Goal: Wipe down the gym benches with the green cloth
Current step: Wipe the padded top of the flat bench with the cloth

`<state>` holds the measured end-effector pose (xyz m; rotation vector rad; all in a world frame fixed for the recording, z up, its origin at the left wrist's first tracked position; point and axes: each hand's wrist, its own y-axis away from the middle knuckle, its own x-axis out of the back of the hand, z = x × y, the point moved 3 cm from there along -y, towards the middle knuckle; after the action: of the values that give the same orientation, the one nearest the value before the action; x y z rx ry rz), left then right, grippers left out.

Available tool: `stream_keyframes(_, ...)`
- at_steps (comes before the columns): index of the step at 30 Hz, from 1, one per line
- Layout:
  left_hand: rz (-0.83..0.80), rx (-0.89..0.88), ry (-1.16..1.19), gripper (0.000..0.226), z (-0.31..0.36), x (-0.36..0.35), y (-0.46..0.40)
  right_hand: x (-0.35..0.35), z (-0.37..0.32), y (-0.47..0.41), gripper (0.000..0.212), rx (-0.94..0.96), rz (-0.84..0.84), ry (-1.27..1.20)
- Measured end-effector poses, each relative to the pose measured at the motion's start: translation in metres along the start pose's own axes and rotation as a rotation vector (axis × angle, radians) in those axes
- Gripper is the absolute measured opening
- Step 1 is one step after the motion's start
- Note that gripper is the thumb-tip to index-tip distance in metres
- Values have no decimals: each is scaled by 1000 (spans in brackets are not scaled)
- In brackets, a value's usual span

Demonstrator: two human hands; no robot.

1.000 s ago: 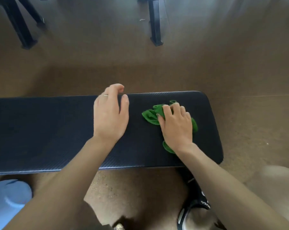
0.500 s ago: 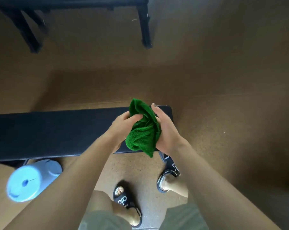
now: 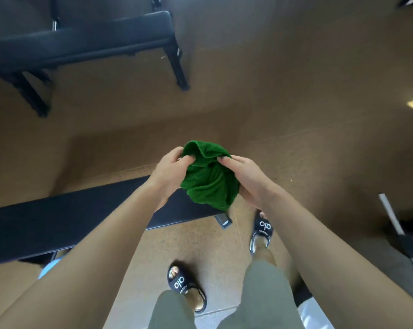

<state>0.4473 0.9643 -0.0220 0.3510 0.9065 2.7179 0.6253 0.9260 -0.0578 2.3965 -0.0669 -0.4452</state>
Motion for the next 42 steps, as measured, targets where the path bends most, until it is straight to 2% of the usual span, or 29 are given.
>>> stream_keyframes(3, 24, 48, 32, 21, 21, -31, -6, 31, -34, -4, 31, -13, -20, 36)
stream_keyframes(5, -63, 124, 106, 34, 39, -63, -14, 60, -58, -8, 38, -21, -1, 49)
stream_keyframes(8, -213, 165, 87, 51, 70, -115, -31, 107, -96, -15, 57, -42, 29, 103)
stream_keyframes(10, -164, 194, 73, 61, 93, -145, -49, 142, -121, -20, 67, -56, 49, 126)
stream_keyframes(12, -159, 200, 67, 69, 113, -171, -65, 176, -147, -22, 51, -51, 55, 109)
stream_keyframes(14, -220, 221, 66, 80, 132, -192, -79, 206, -170, -22, 31, -53, 32, 85)
stream_keyframes(16, -230, 212, 38, 75, 149, -208, -90, 227, -192, -21, 26, -47, -2, 64)
stream_keyframes(21, -79, 123, -15, 50, 190, -232, -115, 259, -239, -33, 24, 1, 70, 25)
stream_keyframes(23, -77, 109, -41, 60, 198, -234, -123, 266, -252, -42, 21, 5, 113, 39)
stream_keyframes(26, -195, 144, 0, 77, 205, -237, -138, 267, -271, -57, 16, 2, 118, 81)
stream_keyframes(28, -232, 179, 108, 81, 212, -238, -153, 265, -283, -67, 18, 0, 94, 85)
stream_keyframes(33, -56, 72, 92, 60, 241, -224, -198, 258, -320, -106, 27, -53, -4, 84)
stream_keyframes(38, -45, 5, 177, 48, 286, -194, -252, 245, -374, -172, 24, -112, -43, 189)
stream_keyframes(41, 23, -17, 75, 44, 312, -168, -288, 232, -404, -221, 26, -131, -19, 270)
stream_keyframes(42, 53, -20, -18, 44, 321, -159, -299, 227, -413, -237, 41, -135, -17, 285)
